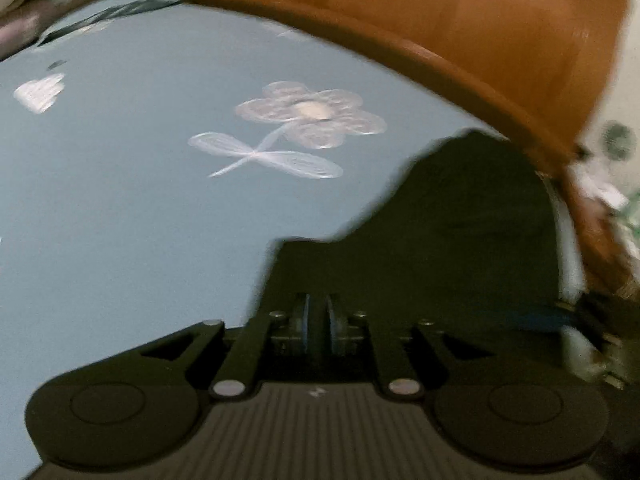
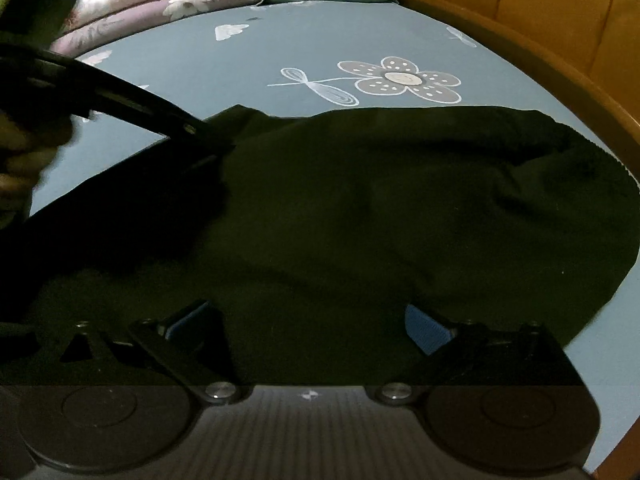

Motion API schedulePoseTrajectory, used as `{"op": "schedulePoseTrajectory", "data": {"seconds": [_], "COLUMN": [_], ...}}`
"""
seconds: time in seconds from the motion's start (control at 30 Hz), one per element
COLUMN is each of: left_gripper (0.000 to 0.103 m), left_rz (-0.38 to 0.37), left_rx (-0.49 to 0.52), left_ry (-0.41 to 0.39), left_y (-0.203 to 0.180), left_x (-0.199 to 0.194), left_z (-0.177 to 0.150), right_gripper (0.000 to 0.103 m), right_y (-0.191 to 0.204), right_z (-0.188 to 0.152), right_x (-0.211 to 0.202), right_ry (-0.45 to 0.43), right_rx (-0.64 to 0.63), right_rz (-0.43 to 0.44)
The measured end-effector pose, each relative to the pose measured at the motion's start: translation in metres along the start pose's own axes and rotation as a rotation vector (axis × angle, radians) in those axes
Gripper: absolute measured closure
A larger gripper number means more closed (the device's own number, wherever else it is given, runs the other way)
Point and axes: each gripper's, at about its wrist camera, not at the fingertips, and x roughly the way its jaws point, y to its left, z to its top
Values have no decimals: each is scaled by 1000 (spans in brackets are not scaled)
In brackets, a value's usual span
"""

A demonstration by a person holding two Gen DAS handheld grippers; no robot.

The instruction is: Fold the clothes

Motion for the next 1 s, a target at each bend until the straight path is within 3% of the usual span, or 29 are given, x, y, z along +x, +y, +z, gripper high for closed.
{"op": "schedulePoseTrajectory", "data": {"seconds": [0.1, 0.2, 0.27, 0.33, 0.43, 0.57, 0.63, 0.77, 0.9, 1.0], "left_gripper": [98, 93, 79, 72, 69, 72, 84, 97, 94, 86], "left_rz": [27, -32, -72, -100, -102, -20, -18, -35, -101, -54], "left_rx": [-50, -85, -105, -97, -9, 207, 258, 216, 105, 141], "left_ry": [-70, -53, -23, 13, -16, -31, -24, -63, -182, -193], "left_y": [14, 29, 37, 41, 32, 3, -5, -6, 6, -1], "left_x": [-14, -18, -10, 4, 12, 17, 17, 8, -13, -14], "left_z": [14, 22, 22, 20, 12, 4, 1, -1, 6, 5], "right_gripper": [0, 0, 0, 0, 0, 0, 0, 0, 0, 0], "right_y": [-4, -3, -1, 0, -2, -1, 1, 1, 0, 0], "right_z": [-3, -5, -6, -6, -5, -6, -6, -7, -7, -6], "right_x": [-2, -3, -2, -2, -1, 0, 0, 1, 2, 2], "right_ry": [-18, -29, -33, -33, -33, -41, -42, -45, -50, -51], "right_rx": [5, -13, -27, -33, -32, -43, -49, -51, -49, -47], "right_rz": [15, 11, 4, 2, 10, 12, 8, 4, 4, 1]}}
